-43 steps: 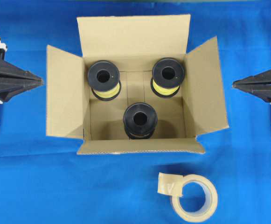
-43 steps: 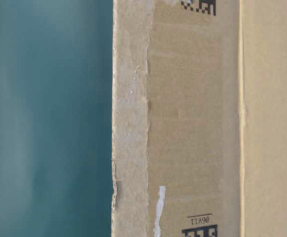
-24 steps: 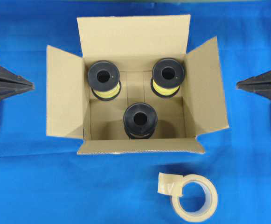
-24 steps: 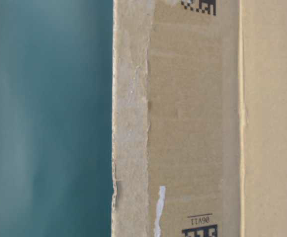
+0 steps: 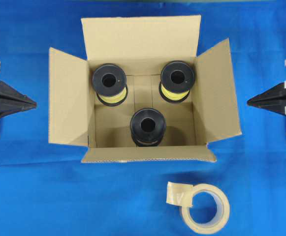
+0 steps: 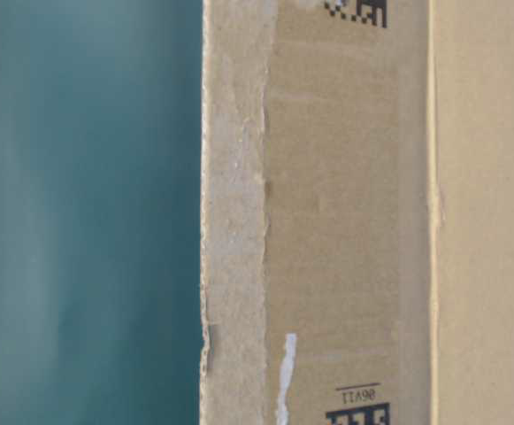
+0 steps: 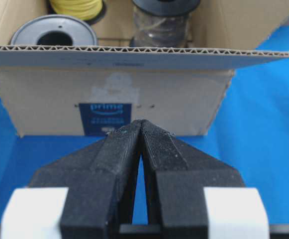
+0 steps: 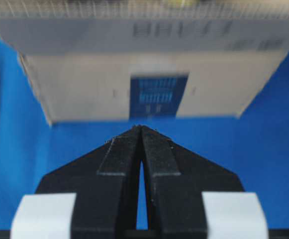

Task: Close the cardboard box.
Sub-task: 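Move both grippers inward from the sides toward the box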

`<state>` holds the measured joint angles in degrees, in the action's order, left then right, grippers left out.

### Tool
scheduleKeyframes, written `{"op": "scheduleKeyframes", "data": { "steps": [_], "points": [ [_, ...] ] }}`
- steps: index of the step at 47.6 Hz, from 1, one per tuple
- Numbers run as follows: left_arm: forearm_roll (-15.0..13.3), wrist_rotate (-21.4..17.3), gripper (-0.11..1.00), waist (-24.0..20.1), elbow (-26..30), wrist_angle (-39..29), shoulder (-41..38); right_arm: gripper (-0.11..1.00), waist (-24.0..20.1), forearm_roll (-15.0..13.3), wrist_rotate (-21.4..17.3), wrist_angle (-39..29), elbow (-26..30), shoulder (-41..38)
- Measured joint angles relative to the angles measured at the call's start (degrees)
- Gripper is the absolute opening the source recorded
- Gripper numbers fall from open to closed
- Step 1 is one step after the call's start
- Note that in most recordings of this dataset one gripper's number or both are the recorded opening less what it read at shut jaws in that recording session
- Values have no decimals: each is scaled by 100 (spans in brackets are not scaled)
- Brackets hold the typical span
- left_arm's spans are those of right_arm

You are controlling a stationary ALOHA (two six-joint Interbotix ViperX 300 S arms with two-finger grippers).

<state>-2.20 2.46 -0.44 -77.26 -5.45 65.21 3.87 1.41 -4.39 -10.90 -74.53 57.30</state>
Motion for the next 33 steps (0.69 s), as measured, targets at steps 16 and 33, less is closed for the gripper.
{"op": "scheduleKeyframes", "data": {
  "steps": [16, 33],
  "points": [
    [-9, 211, 0, 0, -202, 782, -729, 0, 9, 0, -114, 1204, -176, -1063],
    [-9, 141, 0, 0, -26, 2320, -1477, 0, 9, -9, -97, 1951, 272, -1494]
  ]
}}
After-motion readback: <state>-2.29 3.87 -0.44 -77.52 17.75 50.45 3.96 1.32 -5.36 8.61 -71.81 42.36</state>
